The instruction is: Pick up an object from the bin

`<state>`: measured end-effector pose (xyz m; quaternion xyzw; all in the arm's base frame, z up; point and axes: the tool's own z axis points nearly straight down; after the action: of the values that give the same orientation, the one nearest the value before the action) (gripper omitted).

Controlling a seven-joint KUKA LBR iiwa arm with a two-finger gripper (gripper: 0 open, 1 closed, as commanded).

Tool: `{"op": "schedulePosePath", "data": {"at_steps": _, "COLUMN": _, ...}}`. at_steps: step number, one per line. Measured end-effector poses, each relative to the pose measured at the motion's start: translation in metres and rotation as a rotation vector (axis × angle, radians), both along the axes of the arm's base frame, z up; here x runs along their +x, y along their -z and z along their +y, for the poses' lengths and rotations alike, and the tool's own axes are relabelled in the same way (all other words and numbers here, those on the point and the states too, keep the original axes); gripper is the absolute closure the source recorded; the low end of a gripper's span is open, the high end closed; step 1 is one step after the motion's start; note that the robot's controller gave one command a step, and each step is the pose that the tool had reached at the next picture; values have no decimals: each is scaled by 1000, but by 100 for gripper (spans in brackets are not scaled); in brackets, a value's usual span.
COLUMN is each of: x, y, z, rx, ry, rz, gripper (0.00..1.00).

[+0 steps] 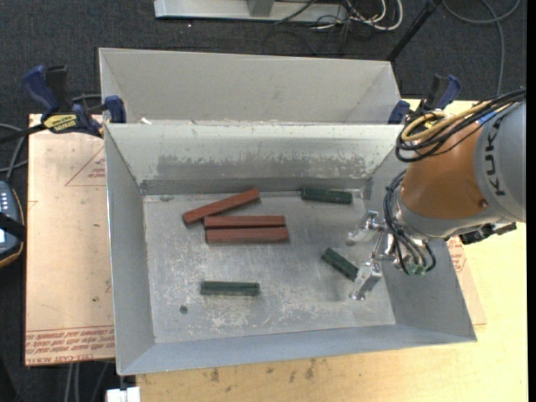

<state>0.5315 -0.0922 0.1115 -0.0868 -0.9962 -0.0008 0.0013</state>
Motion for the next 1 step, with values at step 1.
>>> {"op": "schedulePosePath", "data": {"at_steps": 1, "x": 5, "y": 1, "z": 9, "rx": -1, "ry": 26, "rz": -4, "gripper": 0}}
